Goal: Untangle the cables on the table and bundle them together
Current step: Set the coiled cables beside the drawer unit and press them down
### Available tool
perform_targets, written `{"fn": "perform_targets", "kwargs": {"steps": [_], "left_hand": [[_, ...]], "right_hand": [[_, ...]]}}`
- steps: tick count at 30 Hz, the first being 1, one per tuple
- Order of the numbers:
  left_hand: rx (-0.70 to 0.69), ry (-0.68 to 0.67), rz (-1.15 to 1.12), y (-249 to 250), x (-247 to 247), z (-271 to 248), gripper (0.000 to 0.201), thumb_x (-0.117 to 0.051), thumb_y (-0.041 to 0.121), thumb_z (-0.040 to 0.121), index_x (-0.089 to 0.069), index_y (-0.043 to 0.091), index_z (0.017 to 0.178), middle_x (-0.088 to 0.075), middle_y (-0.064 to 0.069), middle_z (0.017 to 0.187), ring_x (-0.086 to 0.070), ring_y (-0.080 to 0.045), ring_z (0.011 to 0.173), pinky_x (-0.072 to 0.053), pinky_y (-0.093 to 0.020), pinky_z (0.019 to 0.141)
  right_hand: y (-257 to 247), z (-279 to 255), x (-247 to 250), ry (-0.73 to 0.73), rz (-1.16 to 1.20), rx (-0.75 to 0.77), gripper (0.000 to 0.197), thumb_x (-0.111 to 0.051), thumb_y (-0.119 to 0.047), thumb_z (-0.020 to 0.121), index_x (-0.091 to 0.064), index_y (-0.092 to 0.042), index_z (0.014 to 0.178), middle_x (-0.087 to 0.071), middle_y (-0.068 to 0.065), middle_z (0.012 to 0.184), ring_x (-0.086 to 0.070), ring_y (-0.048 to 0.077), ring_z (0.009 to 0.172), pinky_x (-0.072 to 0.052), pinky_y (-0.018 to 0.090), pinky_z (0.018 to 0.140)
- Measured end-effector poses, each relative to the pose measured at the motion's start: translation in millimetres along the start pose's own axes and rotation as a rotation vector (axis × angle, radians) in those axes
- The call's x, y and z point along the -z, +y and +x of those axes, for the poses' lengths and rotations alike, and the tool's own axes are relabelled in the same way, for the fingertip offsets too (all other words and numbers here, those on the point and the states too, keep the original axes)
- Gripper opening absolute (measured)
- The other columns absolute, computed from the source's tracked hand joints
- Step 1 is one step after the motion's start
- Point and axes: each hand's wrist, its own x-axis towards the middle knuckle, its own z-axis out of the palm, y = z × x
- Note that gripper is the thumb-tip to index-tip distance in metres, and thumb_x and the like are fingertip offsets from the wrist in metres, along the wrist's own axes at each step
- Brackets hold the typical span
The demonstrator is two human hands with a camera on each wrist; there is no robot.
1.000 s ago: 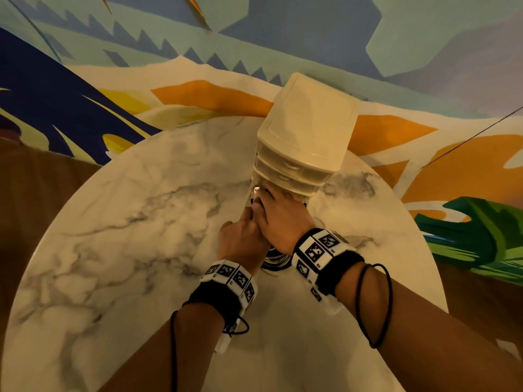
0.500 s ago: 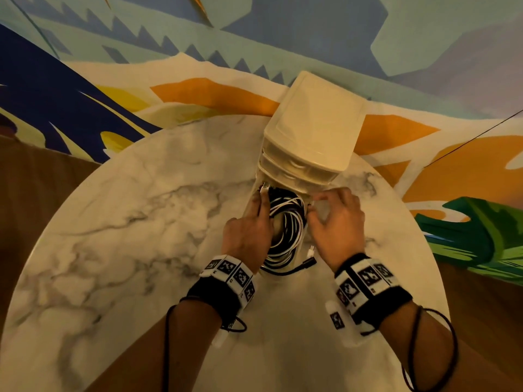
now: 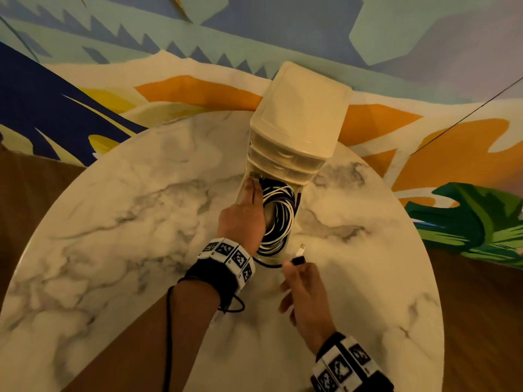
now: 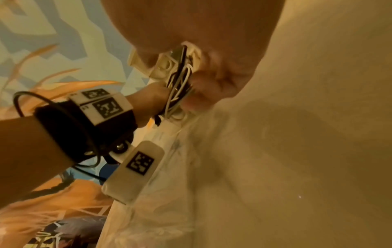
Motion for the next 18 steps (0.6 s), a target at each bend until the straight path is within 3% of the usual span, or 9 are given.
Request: {"fn": "perform_targets", "kwargs": {"steps": [3,7,10,12,13,16,18], "left_hand": [[0.004,0.006,-0.004,0.4,0.1,-0.7,0.062,-0.033,0.024,0.099,0.001,0.011,0.15,0.004,0.0,0.159,-0.062,-0.029,0.093,-0.036,-0.032,0.063],[0.008,-0.006,-0.018,2.0,0.5,-1.8,0.064,-0.034,0.02,0.098,0.001,0.011,0.15,0.006,-0.001,0.159,-0.062,-0.031,0.091,-0.036,-0.033,0.062],[-0.014,0.0,-0.044,-1.2,-0.3,-1.4,0.061,-0.03,0.035,0.1,-0.002,0.013,0.15,0.005,0.002,0.159,-0.062,-0.031,0.088,-0.035,-0.033,0.062],[-0.029,0.011,-0.094,-6.9,-1.8,-2.0,0.059,-0.024,0.041,0.1,-0.005,0.018,0.151,0.004,0.007,0.159,-0.063,-0.031,0.085,-0.035,-0.032,0.063],[-0.039,0.014,-0.12,-9.9,-2.6,-2.3,0.059,-0.023,0.042,0.099,-0.006,0.02,0.151,0.003,0.009,0.159,-0.063,-0.031,0.086,-0.037,-0.032,0.064],[-0.06,0.03,-0.172,-16.5,-4.1,-4.3,0.057,-0.023,0.041,0.099,-0.007,0.021,0.151,0.003,0.012,0.159,-0.063,-0.031,0.083,-0.04,-0.032,0.065],[-0.062,0.04,-0.177,-15.1,-4.6,-5.9,0.057,-0.023,0.039,0.1,-0.006,0.02,0.151,0.004,0.011,0.159,-0.064,-0.03,0.082,-0.041,-0.032,0.063]], "right_hand": [[4.6,4.5,-12.2,-0.147,0.006,-0.009,0.028,-0.049,-0.037,0.095,-0.057,-0.01,0.096,-0.068,0.011,0.084,-0.059,0.018,0.051,-0.033,0.023,0.035],[-20.2,23.7,-22.6,0.002,0.103,0.06,0.029,-0.042,-0.026,0.1,-0.06,-0.009,0.086,-0.063,0.01,0.064,-0.054,0.013,0.043,-0.034,0.022,0.034],[-35.1,37.4,-23.9,0.086,-0.025,0.185,0.039,-0.04,-0.032,0.101,-0.057,-0.013,0.071,-0.057,0.004,0.053,-0.051,0.012,0.045,-0.042,0.024,0.046],[-44.7,49.4,-21.5,0.078,-0.225,0.254,0.045,-0.034,-0.037,0.101,-0.054,-0.015,0.067,-0.058,0.007,0.063,-0.057,0.022,0.063,-0.044,0.033,0.064],[-49.6,55.7,-19.1,0.016,-0.414,0.279,0.045,-0.03,-0.035,0.102,-0.056,-0.013,0.073,-0.06,0.01,0.074,-0.059,0.028,0.074,-0.044,0.036,0.07],[-73.9,64.8,-14.5,-0.138,-0.871,0.261,0.031,-0.027,-0.017,0.102,-0.049,-0.001,0.116,-0.06,0.022,0.108,-0.058,0.037,0.1,-0.044,0.041,0.08],[-91.6,66.5,-13.4,-0.227,-1.035,0.237,0.031,-0.028,-0.011,0.1,-0.044,0.002,0.123,-0.057,0.024,0.117,-0.056,0.039,0.106,-0.045,0.041,0.082]]}}
